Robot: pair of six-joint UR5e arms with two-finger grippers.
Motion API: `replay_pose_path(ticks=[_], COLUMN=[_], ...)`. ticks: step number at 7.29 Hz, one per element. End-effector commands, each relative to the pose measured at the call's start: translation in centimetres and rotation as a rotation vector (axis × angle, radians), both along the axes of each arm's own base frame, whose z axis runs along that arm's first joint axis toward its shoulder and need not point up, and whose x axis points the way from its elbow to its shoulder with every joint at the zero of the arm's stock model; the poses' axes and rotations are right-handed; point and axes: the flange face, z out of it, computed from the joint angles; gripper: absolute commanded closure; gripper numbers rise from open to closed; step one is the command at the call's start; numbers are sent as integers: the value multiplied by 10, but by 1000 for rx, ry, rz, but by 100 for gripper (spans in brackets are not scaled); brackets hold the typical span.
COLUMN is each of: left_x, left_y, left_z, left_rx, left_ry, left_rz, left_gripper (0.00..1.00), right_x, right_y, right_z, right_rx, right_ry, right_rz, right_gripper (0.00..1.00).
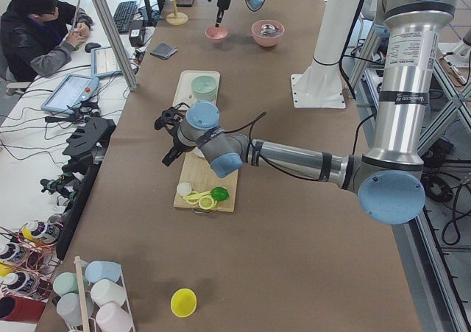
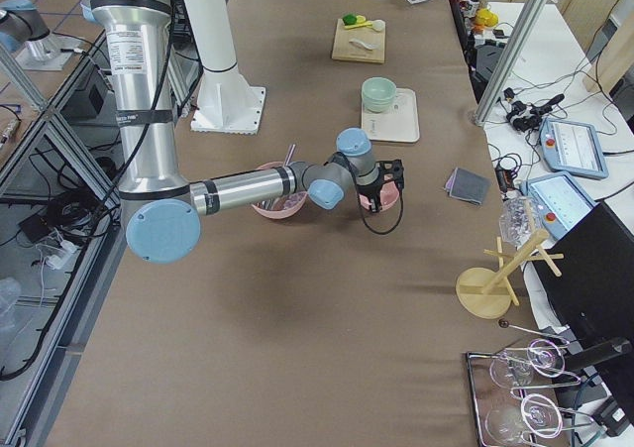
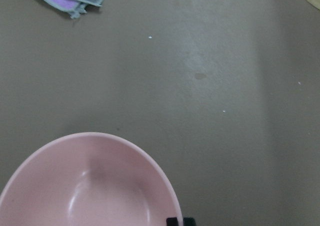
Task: Stack pink bowl on green and place spoon
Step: 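Lift the pink bowl with the right gripper and carry it over the green bowl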
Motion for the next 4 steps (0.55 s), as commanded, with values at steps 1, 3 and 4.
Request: replay_pose_path(ticks=[1, 3, 4], left_x=[-1, 0, 0], left_y=[0, 2, 2], left_z=[2, 3, 4], left_rx=[-4, -5, -10], left_ry=[-1, 0, -1], left_rz=[0, 2, 2], left_gripper=[2, 2, 2], right_x=[-19, -63, -89], right_y=[-27, -45, -39], right_z=[-74, -175, -207], right_rx=[-10, 37, 15], right_ry=[-64, -139, -159], right_rz=[47, 72, 81], right_gripper=[100, 100, 100])
